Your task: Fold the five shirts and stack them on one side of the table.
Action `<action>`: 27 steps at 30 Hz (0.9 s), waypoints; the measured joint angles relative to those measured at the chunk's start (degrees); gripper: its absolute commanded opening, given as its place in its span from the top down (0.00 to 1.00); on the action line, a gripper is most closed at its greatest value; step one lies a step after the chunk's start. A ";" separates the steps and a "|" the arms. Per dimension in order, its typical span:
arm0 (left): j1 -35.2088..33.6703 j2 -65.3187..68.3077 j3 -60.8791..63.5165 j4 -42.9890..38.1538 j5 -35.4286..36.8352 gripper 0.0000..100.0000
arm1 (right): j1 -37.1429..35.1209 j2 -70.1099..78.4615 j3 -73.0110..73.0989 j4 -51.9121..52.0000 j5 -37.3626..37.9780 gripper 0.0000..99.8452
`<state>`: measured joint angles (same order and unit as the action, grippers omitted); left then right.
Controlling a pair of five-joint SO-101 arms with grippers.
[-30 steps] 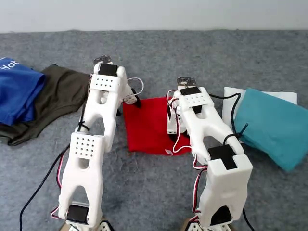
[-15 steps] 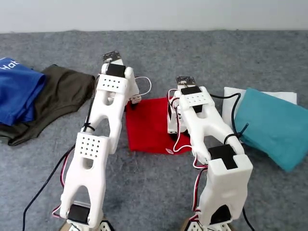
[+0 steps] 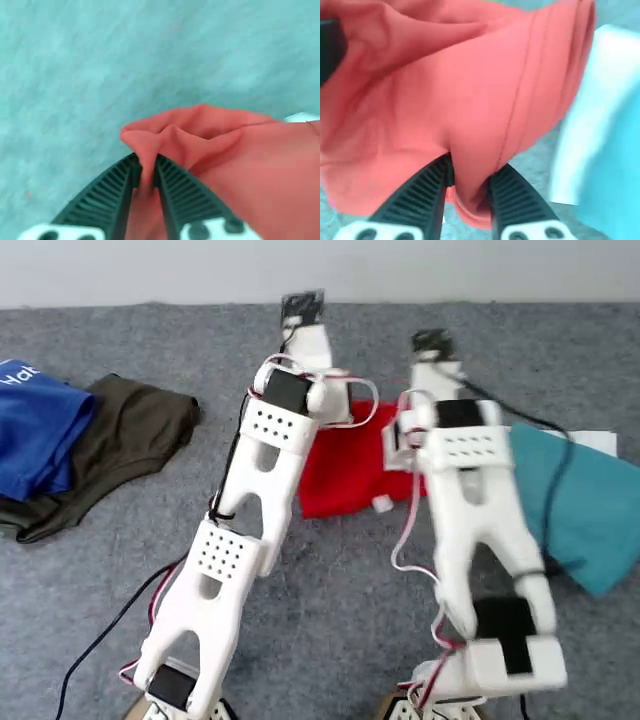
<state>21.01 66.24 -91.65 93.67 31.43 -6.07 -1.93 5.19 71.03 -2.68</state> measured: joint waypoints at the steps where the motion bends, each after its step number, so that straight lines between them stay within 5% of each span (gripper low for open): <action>1: 0.53 0.00 -0.35 -1.93 0.00 0.99 | 1.41 -2.37 0.00 0.18 0.88 0.99; 17: 16.44 0.44 10.37 -35.96 0.00 0.99 | 32.79 -15.56 0.00 7.30 16.70 0.99; 27: 20.40 0.44 22.07 -48.97 0.00 0.99 | 39.82 -15.56 9.58 0.70 21.63 0.99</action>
<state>41.41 66.68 -69.58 44.70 31.43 33.76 -17.49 14.77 71.74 18.95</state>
